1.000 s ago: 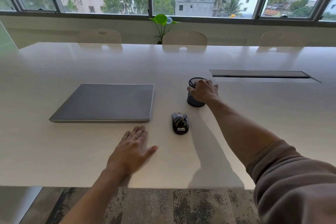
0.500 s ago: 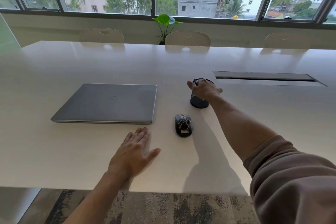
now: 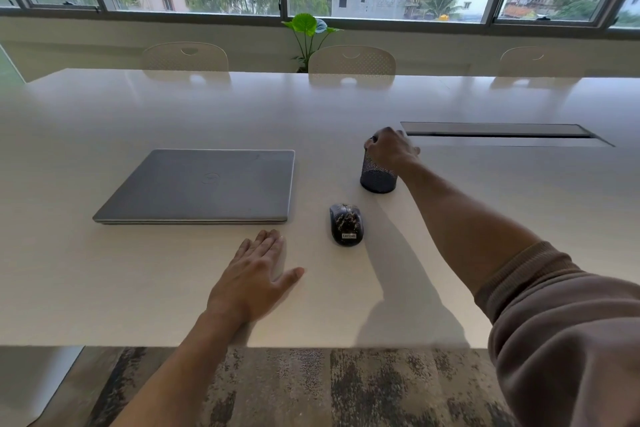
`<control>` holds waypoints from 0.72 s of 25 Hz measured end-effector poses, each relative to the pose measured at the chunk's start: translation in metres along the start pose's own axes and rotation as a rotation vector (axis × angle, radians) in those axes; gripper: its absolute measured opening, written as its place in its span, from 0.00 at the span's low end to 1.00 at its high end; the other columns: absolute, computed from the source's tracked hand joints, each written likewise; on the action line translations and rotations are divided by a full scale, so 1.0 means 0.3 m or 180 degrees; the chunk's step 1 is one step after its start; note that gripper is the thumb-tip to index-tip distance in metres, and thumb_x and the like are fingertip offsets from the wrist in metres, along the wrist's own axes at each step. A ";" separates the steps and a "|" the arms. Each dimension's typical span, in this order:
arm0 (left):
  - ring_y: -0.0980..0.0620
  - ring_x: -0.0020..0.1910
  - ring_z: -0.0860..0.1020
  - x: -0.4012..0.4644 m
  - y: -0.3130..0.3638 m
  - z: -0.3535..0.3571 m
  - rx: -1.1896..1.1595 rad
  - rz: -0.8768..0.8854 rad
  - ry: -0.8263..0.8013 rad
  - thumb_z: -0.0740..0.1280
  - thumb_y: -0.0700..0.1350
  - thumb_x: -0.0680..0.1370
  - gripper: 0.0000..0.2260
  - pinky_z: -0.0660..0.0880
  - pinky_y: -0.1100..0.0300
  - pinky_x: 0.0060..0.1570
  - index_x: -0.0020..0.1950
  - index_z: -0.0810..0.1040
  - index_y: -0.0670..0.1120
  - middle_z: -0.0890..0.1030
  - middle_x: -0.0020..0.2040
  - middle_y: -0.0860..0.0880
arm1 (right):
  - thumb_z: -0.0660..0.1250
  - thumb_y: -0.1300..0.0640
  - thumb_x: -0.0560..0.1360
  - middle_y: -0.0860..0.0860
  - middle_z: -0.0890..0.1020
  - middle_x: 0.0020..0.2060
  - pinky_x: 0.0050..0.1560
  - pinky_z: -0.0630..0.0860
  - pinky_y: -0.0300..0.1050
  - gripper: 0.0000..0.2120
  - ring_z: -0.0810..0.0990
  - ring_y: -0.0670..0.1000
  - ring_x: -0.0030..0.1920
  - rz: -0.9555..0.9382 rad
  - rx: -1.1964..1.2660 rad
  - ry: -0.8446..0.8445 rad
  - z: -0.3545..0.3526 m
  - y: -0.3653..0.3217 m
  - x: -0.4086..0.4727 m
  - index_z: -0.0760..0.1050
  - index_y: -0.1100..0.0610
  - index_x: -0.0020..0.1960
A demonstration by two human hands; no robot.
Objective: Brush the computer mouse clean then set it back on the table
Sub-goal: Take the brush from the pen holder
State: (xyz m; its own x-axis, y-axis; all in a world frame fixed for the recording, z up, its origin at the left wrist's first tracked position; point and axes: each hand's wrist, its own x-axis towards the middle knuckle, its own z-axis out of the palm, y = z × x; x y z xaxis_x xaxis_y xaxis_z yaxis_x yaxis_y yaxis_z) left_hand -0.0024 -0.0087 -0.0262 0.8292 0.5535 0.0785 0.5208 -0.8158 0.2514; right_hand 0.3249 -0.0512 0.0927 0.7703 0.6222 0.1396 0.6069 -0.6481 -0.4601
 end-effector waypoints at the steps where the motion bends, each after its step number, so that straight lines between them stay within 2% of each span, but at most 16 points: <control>1: 0.58 0.78 0.43 0.000 0.000 0.000 -0.0010 0.0008 0.0010 0.45 0.73 0.76 0.42 0.40 0.59 0.76 0.81 0.50 0.46 0.48 0.81 0.52 | 0.60 0.52 0.80 0.55 0.77 0.43 0.59 0.68 0.57 0.12 0.75 0.58 0.47 -0.0009 0.0031 0.0031 -0.007 0.001 -0.001 0.73 0.56 0.41; 5: 0.59 0.78 0.43 -0.002 0.005 -0.001 -0.0096 0.0043 0.0059 0.46 0.73 0.77 0.42 0.40 0.60 0.75 0.81 0.50 0.46 0.48 0.81 0.52 | 0.61 0.53 0.80 0.56 0.77 0.42 0.53 0.67 0.53 0.11 0.74 0.58 0.46 -0.0149 0.0153 0.0338 -0.042 0.002 -0.024 0.77 0.57 0.44; 8: 0.59 0.76 0.46 -0.010 0.007 -0.008 -0.0279 0.0075 0.0158 0.51 0.72 0.76 0.42 0.42 0.60 0.73 0.81 0.54 0.45 0.53 0.81 0.50 | 0.60 0.50 0.82 0.58 0.85 0.45 0.53 0.71 0.52 0.15 0.78 0.59 0.48 -0.0303 0.0376 0.0719 -0.088 0.014 -0.063 0.81 0.57 0.49; 11: 0.51 0.77 0.60 -0.015 0.011 -0.025 -0.0574 -0.0017 0.0314 0.62 0.68 0.76 0.39 0.57 0.54 0.73 0.79 0.62 0.45 0.63 0.78 0.49 | 0.60 0.49 0.82 0.58 0.88 0.45 0.51 0.75 0.49 0.17 0.83 0.60 0.50 -0.0298 0.0922 0.1086 -0.132 0.048 -0.112 0.82 0.59 0.49; 14: 0.48 0.70 0.71 0.002 0.034 -0.053 -0.0836 0.0056 0.0440 0.68 0.63 0.75 0.36 0.69 0.49 0.69 0.77 0.66 0.44 0.69 0.75 0.48 | 0.60 0.48 0.81 0.52 0.87 0.38 0.51 0.77 0.48 0.18 0.84 0.54 0.45 -0.0070 0.1557 0.1221 -0.152 0.091 -0.173 0.83 0.59 0.47; 16: 0.48 0.70 0.71 0.027 0.061 -0.071 -0.0949 0.0299 0.0412 0.70 0.62 0.75 0.37 0.68 0.53 0.67 0.77 0.64 0.45 0.69 0.75 0.49 | 0.60 0.48 0.81 0.47 0.86 0.34 0.53 0.78 0.49 0.16 0.81 0.47 0.40 0.0141 0.2018 0.1205 -0.151 0.119 -0.217 0.82 0.55 0.45; 18: 0.50 0.72 0.67 0.068 0.095 -0.087 -0.0982 0.0558 0.0309 0.70 0.63 0.74 0.39 0.63 0.58 0.67 0.79 0.61 0.46 0.66 0.77 0.50 | 0.61 0.48 0.82 0.47 0.86 0.33 0.53 0.78 0.50 0.16 0.80 0.47 0.39 0.0290 0.2456 0.1185 -0.148 0.144 -0.264 0.81 0.52 0.42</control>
State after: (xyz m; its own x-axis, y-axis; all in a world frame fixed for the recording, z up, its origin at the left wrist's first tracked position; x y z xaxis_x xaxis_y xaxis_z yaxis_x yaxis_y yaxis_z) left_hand 0.0239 -0.0164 0.0077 0.8695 0.4352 0.2337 0.2745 -0.8190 0.5039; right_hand 0.2988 -0.1481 0.1006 0.9055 0.3103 0.2895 0.3407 -0.1247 -0.9319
